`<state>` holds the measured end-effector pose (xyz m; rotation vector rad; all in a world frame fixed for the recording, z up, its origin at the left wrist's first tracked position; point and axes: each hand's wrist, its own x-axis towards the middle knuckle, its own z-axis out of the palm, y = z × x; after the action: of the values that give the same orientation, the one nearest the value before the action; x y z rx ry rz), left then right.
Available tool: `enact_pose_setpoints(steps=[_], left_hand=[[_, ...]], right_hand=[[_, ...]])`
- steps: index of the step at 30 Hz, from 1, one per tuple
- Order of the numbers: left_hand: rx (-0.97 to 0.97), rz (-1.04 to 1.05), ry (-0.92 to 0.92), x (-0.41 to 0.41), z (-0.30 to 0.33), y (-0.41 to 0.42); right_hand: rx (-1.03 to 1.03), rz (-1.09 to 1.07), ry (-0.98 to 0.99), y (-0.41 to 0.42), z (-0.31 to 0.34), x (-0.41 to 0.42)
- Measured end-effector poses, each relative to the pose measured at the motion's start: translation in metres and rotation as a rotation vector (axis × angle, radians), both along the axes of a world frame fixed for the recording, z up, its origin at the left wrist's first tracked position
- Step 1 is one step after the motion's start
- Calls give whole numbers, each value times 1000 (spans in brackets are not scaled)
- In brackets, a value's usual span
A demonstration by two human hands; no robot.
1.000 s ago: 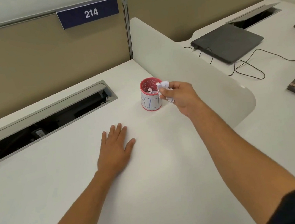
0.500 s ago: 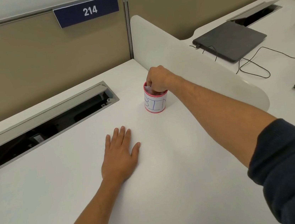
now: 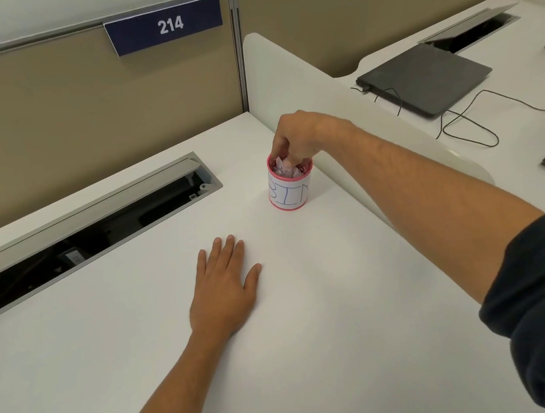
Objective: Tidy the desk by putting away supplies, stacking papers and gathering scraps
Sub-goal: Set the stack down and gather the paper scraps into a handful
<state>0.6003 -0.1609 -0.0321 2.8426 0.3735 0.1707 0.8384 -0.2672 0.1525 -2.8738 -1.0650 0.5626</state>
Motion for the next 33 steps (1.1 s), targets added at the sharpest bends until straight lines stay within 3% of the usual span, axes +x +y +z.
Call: enact_pose_setpoints(steps=[6, 10, 15, 18, 23, 29, 33], left_hand=[[-16, -3, 8, -2, 4, 0], [-126, -2, 14, -3, 6, 2], [-530, 48, -18, -14, 30, 11], [-546, 95, -65, -48, 45, 5], [-445, 204, -157, -126, 52, -6], [-282, 323, -144, -233, 52, 15], [-226, 381, -127, -306, 50, 35]], right_hand=[[361, -190, -169, -13, 2, -5], [599, -326, -201, -27, -7, -27], [886, -460, -12, -50, -27, -98], [1021, -486, 146, -60, -50, -150], [987, -499, 317, -54, -87, -244], [899, -288, 419, -23, -111, -344], [797, -124, 366, -5, -128, -406]])
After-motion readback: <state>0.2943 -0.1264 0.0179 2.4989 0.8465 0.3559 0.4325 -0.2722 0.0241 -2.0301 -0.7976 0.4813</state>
